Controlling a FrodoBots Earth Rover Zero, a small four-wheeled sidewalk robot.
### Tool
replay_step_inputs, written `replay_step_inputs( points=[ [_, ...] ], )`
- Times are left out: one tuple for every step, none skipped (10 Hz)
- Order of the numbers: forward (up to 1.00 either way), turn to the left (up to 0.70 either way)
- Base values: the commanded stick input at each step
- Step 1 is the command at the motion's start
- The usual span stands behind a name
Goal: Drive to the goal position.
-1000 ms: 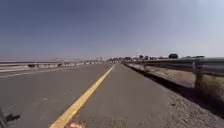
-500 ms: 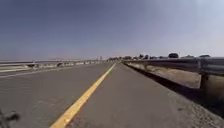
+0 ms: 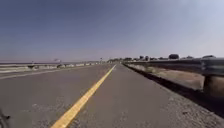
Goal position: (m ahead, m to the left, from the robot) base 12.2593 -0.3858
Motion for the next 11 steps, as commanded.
replay_step_inputs(
  points=[
    [0.30, 0.00],
    [0.30, 0.00],
    [0.30, 0.00],
    [0.30, 0.00],
    [0.30, 0.00],
    [0.30, 0.00],
    [0.30, 0.00],
    [0.30, 0.00],
    [0.30, 0.00],
    [0.30, 0.00],
    [0.30, 0.00]
  ],
)
